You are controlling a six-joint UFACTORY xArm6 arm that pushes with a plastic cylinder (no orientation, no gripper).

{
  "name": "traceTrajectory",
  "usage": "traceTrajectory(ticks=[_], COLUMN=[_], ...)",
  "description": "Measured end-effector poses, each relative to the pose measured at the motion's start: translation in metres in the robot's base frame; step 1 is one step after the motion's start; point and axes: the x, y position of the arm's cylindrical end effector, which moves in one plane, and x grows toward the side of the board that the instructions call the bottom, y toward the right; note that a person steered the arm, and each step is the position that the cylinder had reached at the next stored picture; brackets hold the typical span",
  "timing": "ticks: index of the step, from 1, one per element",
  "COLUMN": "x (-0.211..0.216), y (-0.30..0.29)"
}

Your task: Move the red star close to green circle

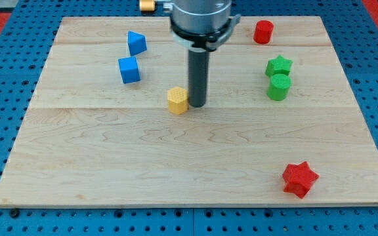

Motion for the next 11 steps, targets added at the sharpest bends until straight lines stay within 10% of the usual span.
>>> traceTrajectory(ticks=[3,6,11], x=[0.007,0.186,0.177], y=[-0.082,-0.018,0.159])
